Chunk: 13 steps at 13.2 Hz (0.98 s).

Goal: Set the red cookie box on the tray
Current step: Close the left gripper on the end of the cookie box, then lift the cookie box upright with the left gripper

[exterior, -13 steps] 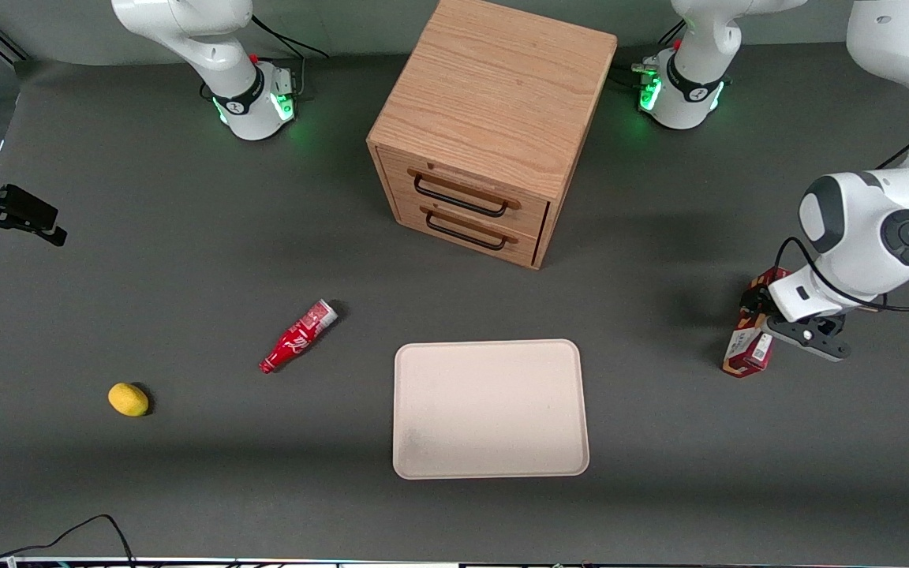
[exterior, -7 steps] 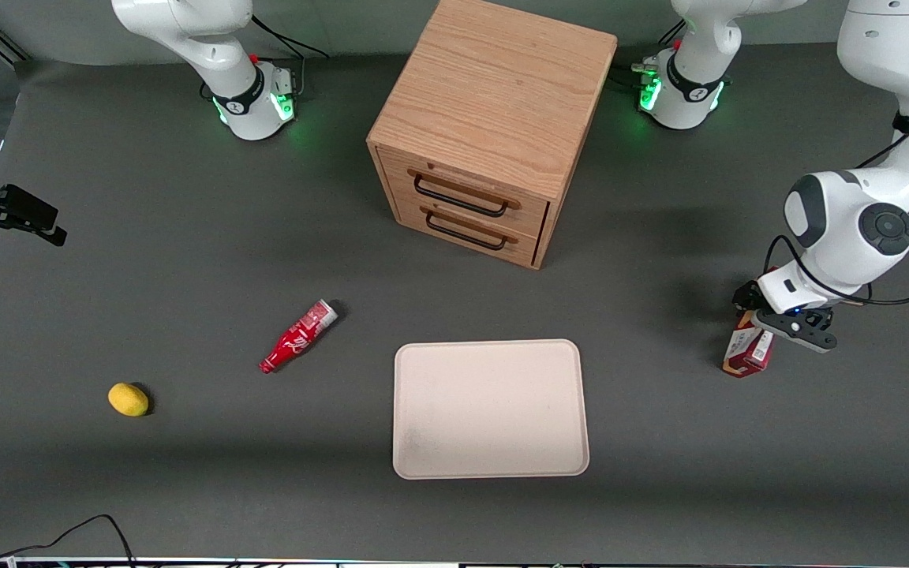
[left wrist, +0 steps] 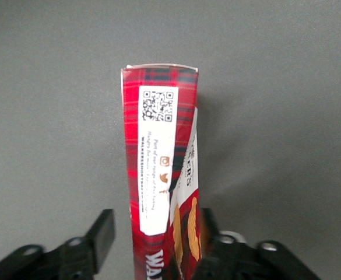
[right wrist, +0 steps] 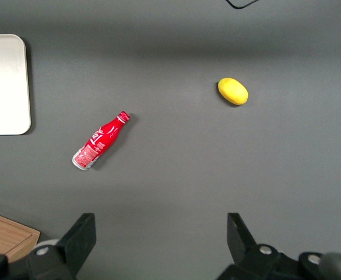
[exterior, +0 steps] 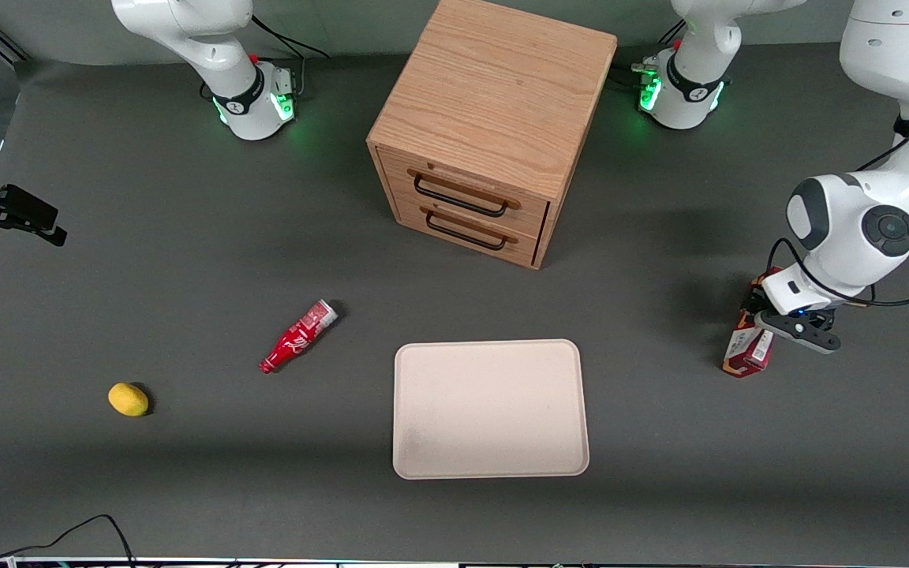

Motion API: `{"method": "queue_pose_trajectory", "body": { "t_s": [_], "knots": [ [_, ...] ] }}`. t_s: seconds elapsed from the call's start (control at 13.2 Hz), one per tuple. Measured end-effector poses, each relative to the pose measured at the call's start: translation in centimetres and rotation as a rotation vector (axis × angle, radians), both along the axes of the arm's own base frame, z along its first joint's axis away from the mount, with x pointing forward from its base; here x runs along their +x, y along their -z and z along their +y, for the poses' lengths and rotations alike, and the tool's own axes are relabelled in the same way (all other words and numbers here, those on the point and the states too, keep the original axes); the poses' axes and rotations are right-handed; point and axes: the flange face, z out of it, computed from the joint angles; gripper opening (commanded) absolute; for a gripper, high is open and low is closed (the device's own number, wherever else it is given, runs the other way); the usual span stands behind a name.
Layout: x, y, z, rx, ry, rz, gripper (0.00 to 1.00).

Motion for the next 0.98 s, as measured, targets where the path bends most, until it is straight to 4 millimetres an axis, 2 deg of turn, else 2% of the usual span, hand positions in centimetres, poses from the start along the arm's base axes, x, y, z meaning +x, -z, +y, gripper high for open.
{"method": "queue_pose_trajectory", "body": {
  "t_s": [0.53,0.68,0.76,0.83,0.98],
  "knots": [
    [0.1,-0.1,-0.1,0.000,0.002,-0.003,0.00],
    [0.6,-1.2,0.0,0.001,0.001,-0.016,0.00],
    [1.2,-2.7,0.0,0.000,0.001,0.001,0.00],
    [2.0,-5.0,0.0,-0.002,0.000,0.039,0.00],
    [3.8,-12.0,0.1,-0.008,-0.006,0.120,0.00]
  ]
}}
